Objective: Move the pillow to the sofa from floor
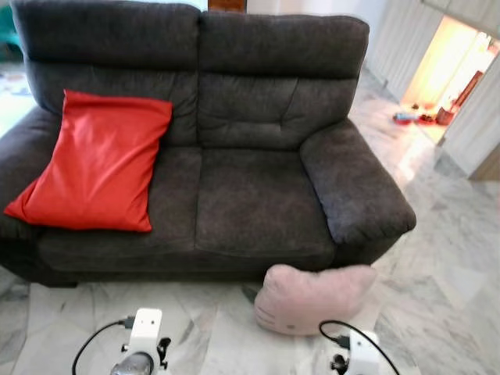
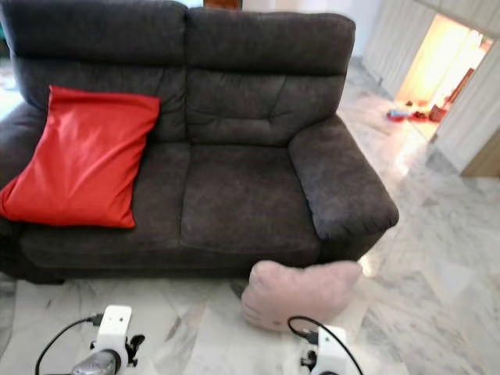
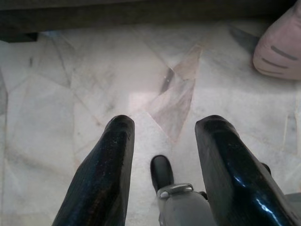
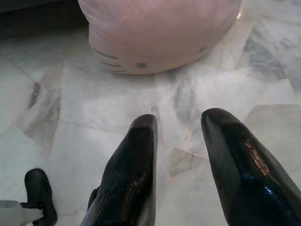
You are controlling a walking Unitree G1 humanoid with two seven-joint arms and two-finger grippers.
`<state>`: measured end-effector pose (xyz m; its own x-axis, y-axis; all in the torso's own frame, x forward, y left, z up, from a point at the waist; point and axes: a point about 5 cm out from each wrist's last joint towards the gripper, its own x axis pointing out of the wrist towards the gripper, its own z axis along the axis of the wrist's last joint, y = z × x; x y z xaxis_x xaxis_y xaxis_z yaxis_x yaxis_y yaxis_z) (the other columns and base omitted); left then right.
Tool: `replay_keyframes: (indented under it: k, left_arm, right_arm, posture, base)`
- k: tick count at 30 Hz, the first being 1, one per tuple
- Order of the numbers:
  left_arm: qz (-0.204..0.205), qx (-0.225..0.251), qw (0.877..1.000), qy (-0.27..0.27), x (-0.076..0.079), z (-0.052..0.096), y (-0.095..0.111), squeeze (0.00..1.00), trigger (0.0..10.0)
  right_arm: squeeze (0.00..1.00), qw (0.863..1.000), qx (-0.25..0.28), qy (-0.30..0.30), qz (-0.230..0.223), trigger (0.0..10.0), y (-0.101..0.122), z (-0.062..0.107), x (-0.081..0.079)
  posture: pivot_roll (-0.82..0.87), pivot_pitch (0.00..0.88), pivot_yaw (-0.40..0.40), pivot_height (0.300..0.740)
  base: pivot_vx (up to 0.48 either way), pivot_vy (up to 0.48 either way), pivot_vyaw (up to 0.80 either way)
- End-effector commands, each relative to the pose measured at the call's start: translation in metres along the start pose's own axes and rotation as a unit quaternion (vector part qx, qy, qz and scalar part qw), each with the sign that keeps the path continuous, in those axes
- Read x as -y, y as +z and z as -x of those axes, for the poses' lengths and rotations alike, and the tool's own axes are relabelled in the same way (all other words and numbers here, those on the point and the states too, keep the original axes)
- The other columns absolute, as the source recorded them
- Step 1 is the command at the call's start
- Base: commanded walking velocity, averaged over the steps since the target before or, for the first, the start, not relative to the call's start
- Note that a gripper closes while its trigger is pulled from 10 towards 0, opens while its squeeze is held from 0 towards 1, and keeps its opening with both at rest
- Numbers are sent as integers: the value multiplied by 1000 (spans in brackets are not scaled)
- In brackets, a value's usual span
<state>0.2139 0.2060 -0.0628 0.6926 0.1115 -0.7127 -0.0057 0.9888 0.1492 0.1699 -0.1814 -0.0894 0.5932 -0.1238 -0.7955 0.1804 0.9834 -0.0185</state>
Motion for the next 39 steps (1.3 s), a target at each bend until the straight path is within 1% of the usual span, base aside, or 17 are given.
replay_keyframes:
  k: [1, 18, 39]
  left_arm:
    - [1, -11, 1000, -6, 4, 1, -5, 0, 10000]
    - [3, -19, 1000, -3, 2, 2, -10, 0, 10000]
    - [12, -23, 1000, 3, 0, 4, -16, 0, 10000]
  right_arm:
    - [0, 1000, 1, -9, -1, 10000, 1, 0, 8]
    - [0, 1000, 1, -7, -1, 10000, 2, 0, 8]
    - [0, 1000, -2, -6, 2, 10000, 0, 0, 9]
  posture:
    - [-3, 0, -68, 740]
    - [1, 0, -71, 740]
    - [3, 0, -73, 740]
  base:
    - [0, -289, 0]
    - [0, -288, 0]
    - [0, 0, 0]
